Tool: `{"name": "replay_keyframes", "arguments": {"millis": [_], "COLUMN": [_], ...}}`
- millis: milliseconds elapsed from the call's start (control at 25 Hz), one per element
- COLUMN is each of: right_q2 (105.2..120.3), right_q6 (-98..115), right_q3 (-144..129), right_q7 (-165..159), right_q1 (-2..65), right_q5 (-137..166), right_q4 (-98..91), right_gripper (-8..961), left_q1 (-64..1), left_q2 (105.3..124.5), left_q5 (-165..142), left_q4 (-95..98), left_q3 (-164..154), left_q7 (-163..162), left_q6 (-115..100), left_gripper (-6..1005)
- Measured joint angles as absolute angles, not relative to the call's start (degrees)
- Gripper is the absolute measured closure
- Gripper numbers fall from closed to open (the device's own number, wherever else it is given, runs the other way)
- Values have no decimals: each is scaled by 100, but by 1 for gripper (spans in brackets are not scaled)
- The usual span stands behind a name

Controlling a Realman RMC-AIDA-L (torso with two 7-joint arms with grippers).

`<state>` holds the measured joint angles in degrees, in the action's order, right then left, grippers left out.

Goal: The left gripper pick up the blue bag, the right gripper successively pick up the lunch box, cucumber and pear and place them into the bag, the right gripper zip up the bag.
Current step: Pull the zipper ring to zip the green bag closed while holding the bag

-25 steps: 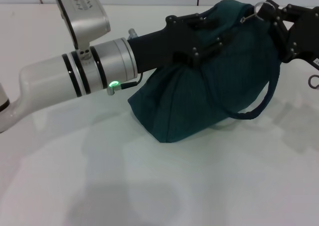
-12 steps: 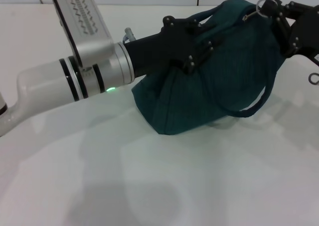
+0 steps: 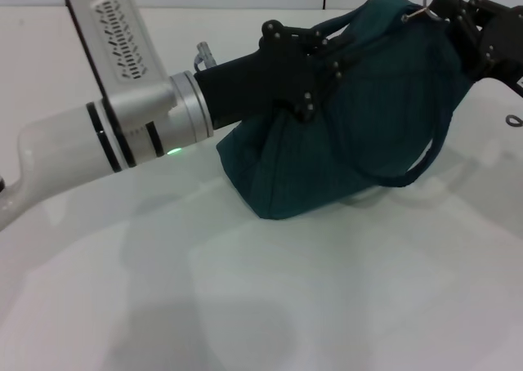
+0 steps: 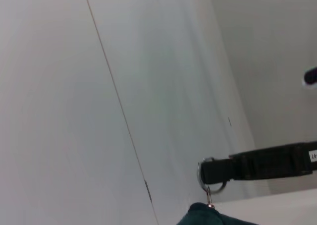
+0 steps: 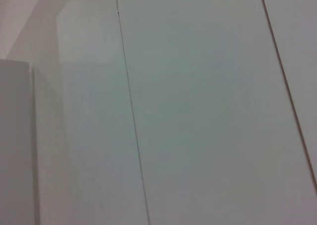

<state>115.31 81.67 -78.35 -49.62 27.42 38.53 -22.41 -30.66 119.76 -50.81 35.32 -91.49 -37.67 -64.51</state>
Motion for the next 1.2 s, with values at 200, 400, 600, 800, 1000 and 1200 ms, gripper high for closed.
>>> {"name": "replay_keyframes", "arguments": {"millis": [200, 400, 600, 800, 1000, 1200], "right_q2": [11515, 11498, 11480, 11336, 11233, 11201], "right_q6": [8148, 7954, 7888, 7903, 7915, 7942], "right_q3": [-7835, -7825, -7822, -7816, -7815, -7843], "right_q7": [-5100, -5141, -5144, -5144, -4936, -4916], "right_q1": [2742, 2741, 2629, 2440, 2334, 2366], "right_q5": [3892, 3896, 3881, 3880, 3903, 3939], "right_q4": [-2234, -2225, -2222, -2222, -2187, -2052], "right_gripper": [938, 938, 938, 938, 938, 938], "left_q1": [-2909, -2886, -2871, -2855, -2854, -2736], "left_q2": [11974, 11982, 11988, 11989, 11986, 11981], "left_q5": [-5061, -5001, -4881, -4726, -4691, -4594], "left_q4": [3518, 3472, 3454, 3405, 3324, 3330], "left_q3": [-9142, -9140, -9141, -9141, -9140, -9133], "left_q7": [-3447, -3426, -3508, -3789, -4130, -4110], "left_q6": [-6509, -6475, -6447, -6334, -6223, -6292], "left_gripper": [899, 935, 936, 936, 937, 938]}}
